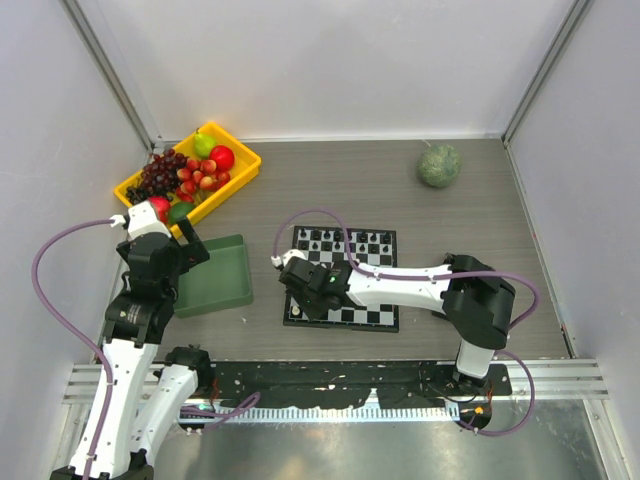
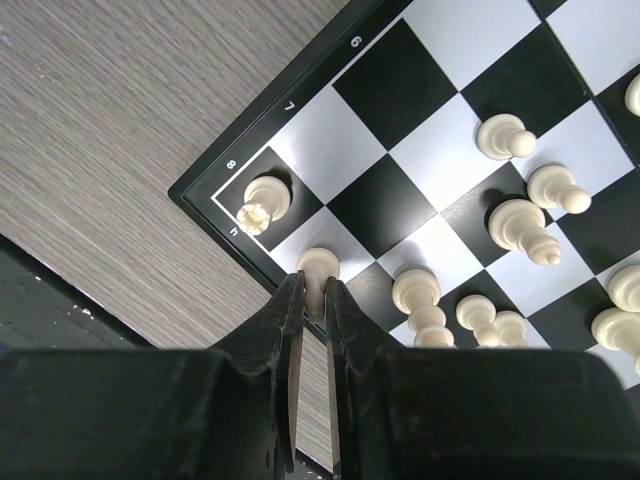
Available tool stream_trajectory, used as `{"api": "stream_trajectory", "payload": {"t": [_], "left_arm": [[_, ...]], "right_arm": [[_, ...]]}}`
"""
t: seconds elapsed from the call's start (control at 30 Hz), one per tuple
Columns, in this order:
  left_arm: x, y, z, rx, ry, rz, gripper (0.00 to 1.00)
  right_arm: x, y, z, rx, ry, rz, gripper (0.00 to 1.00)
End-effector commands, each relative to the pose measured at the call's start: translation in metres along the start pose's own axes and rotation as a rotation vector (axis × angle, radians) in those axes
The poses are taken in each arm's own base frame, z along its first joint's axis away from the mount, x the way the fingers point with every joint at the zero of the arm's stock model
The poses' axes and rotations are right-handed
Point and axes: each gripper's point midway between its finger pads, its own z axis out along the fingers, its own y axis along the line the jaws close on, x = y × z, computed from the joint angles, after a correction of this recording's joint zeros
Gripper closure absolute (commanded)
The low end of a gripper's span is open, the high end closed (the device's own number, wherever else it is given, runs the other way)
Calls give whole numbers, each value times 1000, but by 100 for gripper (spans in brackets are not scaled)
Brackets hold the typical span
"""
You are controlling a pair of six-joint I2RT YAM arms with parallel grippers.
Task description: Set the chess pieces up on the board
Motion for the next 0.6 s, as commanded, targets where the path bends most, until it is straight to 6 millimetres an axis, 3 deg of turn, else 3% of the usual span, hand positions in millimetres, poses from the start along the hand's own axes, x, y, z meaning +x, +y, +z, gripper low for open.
{"api": "stream_trajectory", "payload": {"t": [0.0,0.57], "left_arm": [[-7,2,0,-9,-30,-15,1],[-8,1,1,-8,-32,-14,1]], "right_arm": [[-10,9,-13,-28,-44,16,82],[-8,9,-2,-7,-24,2,78]]}}
